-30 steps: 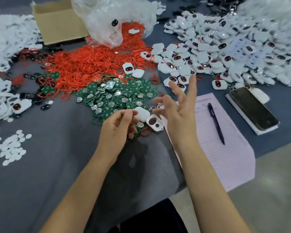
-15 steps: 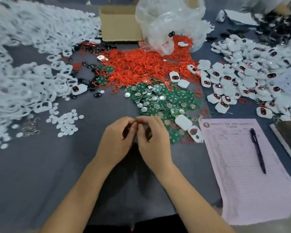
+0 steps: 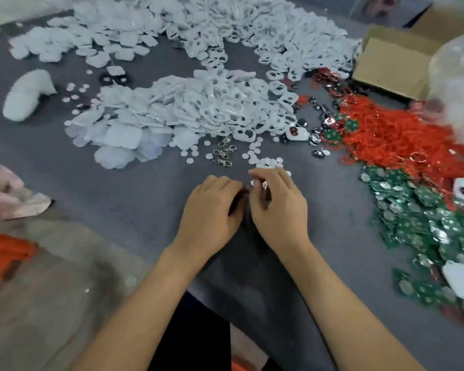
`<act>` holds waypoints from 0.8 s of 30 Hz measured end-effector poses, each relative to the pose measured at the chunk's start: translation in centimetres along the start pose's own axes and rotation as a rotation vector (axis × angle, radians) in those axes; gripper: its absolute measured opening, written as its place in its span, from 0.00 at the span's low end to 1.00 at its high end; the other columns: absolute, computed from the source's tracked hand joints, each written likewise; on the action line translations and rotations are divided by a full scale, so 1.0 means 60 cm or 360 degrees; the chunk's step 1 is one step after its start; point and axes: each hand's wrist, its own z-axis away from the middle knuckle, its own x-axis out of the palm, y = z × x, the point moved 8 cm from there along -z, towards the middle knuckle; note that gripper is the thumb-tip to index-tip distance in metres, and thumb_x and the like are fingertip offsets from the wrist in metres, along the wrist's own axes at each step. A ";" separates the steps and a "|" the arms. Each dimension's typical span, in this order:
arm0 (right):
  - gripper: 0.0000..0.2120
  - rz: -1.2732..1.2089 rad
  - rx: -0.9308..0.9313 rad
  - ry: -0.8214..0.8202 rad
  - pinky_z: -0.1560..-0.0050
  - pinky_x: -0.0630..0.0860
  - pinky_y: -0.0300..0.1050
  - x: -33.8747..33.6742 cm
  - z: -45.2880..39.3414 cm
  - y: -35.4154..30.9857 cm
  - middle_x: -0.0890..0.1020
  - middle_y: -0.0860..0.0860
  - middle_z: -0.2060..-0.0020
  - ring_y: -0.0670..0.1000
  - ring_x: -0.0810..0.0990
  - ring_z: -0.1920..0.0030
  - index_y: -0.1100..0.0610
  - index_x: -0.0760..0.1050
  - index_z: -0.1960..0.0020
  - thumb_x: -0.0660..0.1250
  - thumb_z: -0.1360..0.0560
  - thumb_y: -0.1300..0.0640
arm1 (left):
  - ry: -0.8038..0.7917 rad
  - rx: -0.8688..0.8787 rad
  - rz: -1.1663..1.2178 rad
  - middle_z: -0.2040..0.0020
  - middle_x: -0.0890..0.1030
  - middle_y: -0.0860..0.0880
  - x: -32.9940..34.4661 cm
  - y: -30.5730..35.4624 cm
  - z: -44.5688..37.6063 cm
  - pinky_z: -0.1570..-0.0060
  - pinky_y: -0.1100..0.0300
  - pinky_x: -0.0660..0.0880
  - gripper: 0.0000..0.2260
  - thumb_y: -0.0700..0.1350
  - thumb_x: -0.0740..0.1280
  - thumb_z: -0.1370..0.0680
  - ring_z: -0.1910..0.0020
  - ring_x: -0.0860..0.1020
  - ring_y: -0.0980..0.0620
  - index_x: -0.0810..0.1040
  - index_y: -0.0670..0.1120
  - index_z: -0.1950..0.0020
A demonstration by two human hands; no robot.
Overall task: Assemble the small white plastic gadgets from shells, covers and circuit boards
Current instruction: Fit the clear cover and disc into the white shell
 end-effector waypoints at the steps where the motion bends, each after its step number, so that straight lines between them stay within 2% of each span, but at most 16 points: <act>1: 0.09 0.0015 -0.0027 -0.0007 0.62 0.74 0.42 0.011 -0.007 -0.009 0.81 0.43 0.48 0.41 0.76 0.59 0.51 0.81 0.42 0.67 0.20 0.59 | 0.0020 -0.0034 -0.0047 0.49 0.81 0.51 -0.008 -0.016 -0.001 0.51 0.48 0.74 0.07 0.46 0.69 0.19 0.49 0.75 0.47 0.82 0.48 0.42; 4: 0.09 0.0071 -0.0087 -0.0033 0.61 0.73 0.42 0.049 -0.032 -0.038 0.81 0.43 0.49 0.44 0.78 0.57 0.52 0.82 0.42 0.67 0.20 0.58 | 0.0132 -0.0209 -0.0067 0.47 0.81 0.51 -0.039 -0.077 -0.004 0.48 0.50 0.74 0.07 0.45 0.68 0.19 0.47 0.75 0.47 0.83 0.49 0.42; 6: 0.08 0.0096 -0.0133 -0.0018 0.60 0.75 0.44 0.075 -0.050 -0.057 0.83 0.45 0.49 0.48 0.81 0.52 0.53 0.83 0.43 0.68 0.21 0.59 | 0.0209 -0.0333 -0.0068 0.47 0.81 0.51 -0.060 -0.116 -0.006 0.46 0.51 0.73 0.07 0.44 0.68 0.18 0.45 0.75 0.48 0.83 0.49 0.41; 9: 0.07 0.0259 -0.0226 -0.0005 0.60 0.76 0.47 0.117 -0.073 -0.088 0.85 0.48 0.52 0.54 0.80 0.46 0.55 0.84 0.46 0.69 0.22 0.58 | 0.0283 -0.0426 -0.0073 0.48 0.80 0.51 -0.081 -0.155 -0.013 0.46 0.54 0.73 0.06 0.45 0.68 0.18 0.45 0.75 0.49 0.82 0.48 0.43; 12: 0.05 0.0336 -0.0275 0.0004 0.54 0.76 0.50 0.155 -0.096 -0.105 0.85 0.51 0.54 0.57 0.79 0.47 0.57 0.84 0.49 0.70 0.23 0.58 | 0.0295 -0.0470 -0.0058 0.51 0.80 0.49 -0.087 -0.172 -0.024 0.52 0.54 0.72 0.04 0.45 0.69 0.19 0.48 0.77 0.47 0.78 0.46 0.46; 15: 0.05 0.0309 -0.0332 0.0014 0.45 0.75 0.54 0.184 -0.114 -0.120 0.84 0.53 0.55 0.59 0.79 0.48 0.58 0.83 0.49 0.71 0.23 0.58 | 0.0451 -0.0448 -0.0107 0.55 0.79 0.46 -0.103 -0.171 -0.022 0.59 0.51 0.72 0.04 0.40 0.71 0.21 0.53 0.78 0.43 0.77 0.42 0.50; 18: 0.08 0.0298 -0.0359 -0.0026 0.40 0.73 0.55 0.207 -0.124 -0.134 0.85 0.54 0.53 0.61 0.79 0.46 0.57 0.84 0.45 0.71 0.23 0.57 | 0.0635 -0.0440 -0.0383 0.50 0.81 0.46 -0.125 -0.172 -0.010 0.50 0.51 0.71 0.05 0.39 0.71 0.21 0.49 0.78 0.42 0.81 0.44 0.46; 21: 0.10 0.0364 -0.0363 -0.0059 0.40 0.72 0.55 0.219 -0.127 -0.138 0.84 0.54 0.53 0.61 0.78 0.46 0.56 0.83 0.44 0.70 0.21 0.53 | 0.0792 -0.0512 -0.0621 0.39 0.79 0.45 -0.154 -0.193 -0.002 0.33 0.48 0.68 0.15 0.37 0.69 0.22 0.37 0.76 0.42 0.81 0.48 0.37; 23: 0.10 0.0373 -0.0339 -0.0058 0.40 0.71 0.55 0.220 -0.129 -0.139 0.84 0.53 0.54 0.61 0.78 0.46 0.55 0.83 0.44 0.70 0.20 0.51 | 0.0803 -0.0616 -0.0669 0.32 0.76 0.43 -0.172 -0.220 0.003 0.23 0.40 0.58 0.18 0.38 0.69 0.22 0.29 0.72 0.40 0.79 0.47 0.32; 24: 0.10 0.0371 -0.0324 -0.0056 0.40 0.71 0.55 0.221 -0.129 -0.139 0.84 0.53 0.54 0.61 0.78 0.46 0.55 0.83 0.45 0.70 0.20 0.51 | 0.0765 -0.0687 -0.0673 0.30 0.74 0.42 -0.176 -0.236 0.006 0.21 0.38 0.53 0.19 0.40 0.70 0.21 0.26 0.69 0.39 0.77 0.46 0.30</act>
